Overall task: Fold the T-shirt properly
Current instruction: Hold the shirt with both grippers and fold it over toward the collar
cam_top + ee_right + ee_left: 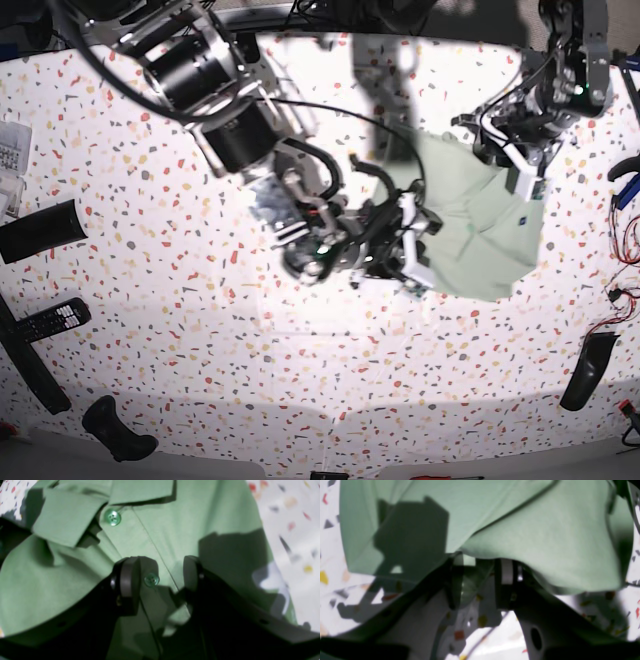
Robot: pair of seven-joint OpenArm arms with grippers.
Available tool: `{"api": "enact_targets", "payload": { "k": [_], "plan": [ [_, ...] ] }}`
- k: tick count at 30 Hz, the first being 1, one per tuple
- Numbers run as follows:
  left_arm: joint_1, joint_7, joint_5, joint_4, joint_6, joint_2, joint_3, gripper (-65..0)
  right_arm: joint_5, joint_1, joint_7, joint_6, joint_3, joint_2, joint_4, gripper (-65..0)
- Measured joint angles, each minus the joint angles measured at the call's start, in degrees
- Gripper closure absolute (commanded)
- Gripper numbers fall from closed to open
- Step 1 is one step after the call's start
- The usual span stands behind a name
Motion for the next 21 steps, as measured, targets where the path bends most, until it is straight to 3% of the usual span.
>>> {"api": "enact_targets", "payload": {
  "k": [4,6,8,18,21],
  "plan": [
    [-4.3,-0.7,-2.7,-5.5,-0.2,-0.2,-0.1,-19.4,2.8,-1.7,-3.0,0.5,0.1,2.3,3.4,-26.0],
    [-6.0,1.1,-6.2,-6.9,-3.4,-0.1,-0.1,-19.4,2.7,-3.5,-3.0,0.5,0.1,3.2,6.3,-26.0],
    [-7.0,2.1,-7.9,-7.1,-4.3,-0.1,0.1,-19.4,2.7,-5.2,-3.5,0.5,0.1,4.4,9.6,-26.0],
    [-12.0,2.6,-2.2,-7.4,-4.2,0.5,9.6,-19.4,2.6,-14.9,-6.8,0.5,0.1,11.0,24.5,-26.0],
    [-12.1,0.5,-2.2,-7.4,-4.2,0.5,13.2,-19.4,2.0,-18.2,-7.7,0.3,0.2,12.2,28.9,-26.0]
  ]
}}
